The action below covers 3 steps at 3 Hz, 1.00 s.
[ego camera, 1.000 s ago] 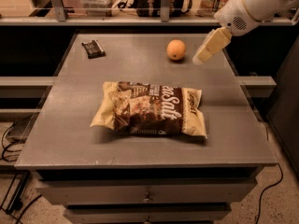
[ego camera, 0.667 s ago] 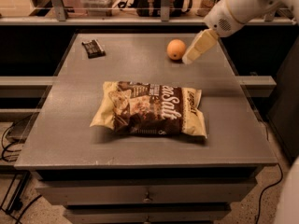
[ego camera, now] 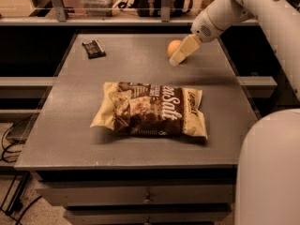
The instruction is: Pick orange
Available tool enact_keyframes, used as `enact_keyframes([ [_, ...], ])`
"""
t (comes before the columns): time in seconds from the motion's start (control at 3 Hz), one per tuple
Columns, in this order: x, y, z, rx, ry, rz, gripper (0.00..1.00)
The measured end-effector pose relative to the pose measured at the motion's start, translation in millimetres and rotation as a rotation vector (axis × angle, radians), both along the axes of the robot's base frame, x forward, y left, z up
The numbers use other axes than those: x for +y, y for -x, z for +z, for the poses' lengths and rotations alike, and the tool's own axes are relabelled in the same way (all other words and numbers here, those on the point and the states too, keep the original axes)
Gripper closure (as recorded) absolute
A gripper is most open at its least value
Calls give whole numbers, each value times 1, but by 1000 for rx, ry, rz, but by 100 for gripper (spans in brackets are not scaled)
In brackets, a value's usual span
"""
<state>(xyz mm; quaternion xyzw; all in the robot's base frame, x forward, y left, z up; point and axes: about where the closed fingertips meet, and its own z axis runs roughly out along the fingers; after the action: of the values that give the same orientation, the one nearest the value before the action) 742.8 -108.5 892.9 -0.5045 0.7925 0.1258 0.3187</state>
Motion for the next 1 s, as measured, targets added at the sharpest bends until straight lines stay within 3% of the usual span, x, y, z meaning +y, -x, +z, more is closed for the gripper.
enact_keyframes([
  [0.33, 11, -17, -17, 30, -17, -15, 0],
  [1.0, 20, -33, -45, 82, -22, -33, 41],
])
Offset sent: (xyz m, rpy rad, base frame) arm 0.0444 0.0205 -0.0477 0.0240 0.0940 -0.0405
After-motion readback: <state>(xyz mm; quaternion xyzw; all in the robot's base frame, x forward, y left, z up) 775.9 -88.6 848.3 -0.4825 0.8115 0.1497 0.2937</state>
